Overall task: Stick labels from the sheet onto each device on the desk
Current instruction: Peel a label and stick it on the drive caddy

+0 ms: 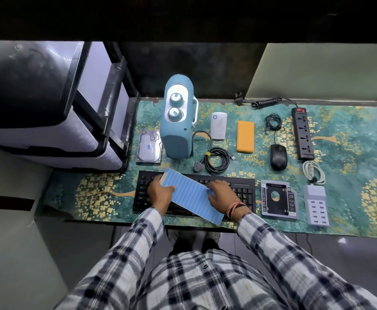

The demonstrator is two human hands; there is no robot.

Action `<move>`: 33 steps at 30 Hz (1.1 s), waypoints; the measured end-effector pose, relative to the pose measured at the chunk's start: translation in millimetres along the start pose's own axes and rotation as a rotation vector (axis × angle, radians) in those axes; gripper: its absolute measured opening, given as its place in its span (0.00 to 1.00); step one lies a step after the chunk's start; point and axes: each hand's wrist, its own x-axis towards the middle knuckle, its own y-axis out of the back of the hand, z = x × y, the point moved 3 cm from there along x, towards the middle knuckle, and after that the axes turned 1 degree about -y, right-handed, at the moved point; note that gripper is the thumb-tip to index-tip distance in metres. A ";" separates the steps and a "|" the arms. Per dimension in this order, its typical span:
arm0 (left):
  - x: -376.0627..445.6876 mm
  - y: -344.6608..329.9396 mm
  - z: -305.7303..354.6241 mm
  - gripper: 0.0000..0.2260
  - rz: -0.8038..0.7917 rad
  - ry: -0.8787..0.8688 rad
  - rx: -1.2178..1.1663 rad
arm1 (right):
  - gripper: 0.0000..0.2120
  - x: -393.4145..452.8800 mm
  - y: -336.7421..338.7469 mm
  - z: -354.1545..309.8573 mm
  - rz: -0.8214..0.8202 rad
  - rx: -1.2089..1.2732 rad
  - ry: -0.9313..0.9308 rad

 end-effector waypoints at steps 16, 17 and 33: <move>-23.1 2.4 34.3 0.14 -0.504 -0.070 -0.523 | 0.10 35.7 40.3 -66.2 0.334 0.400 0.135; -23.7 2.5 35.6 0.14 -0.526 -0.073 -0.523 | 0.10 38.0 39.9 -67.8 0.323 0.395 0.136; -18.1 4.9 39.3 0.13 -0.543 -0.125 -0.411 | 0.08 50.6 40.5 -62.9 0.270 0.443 0.161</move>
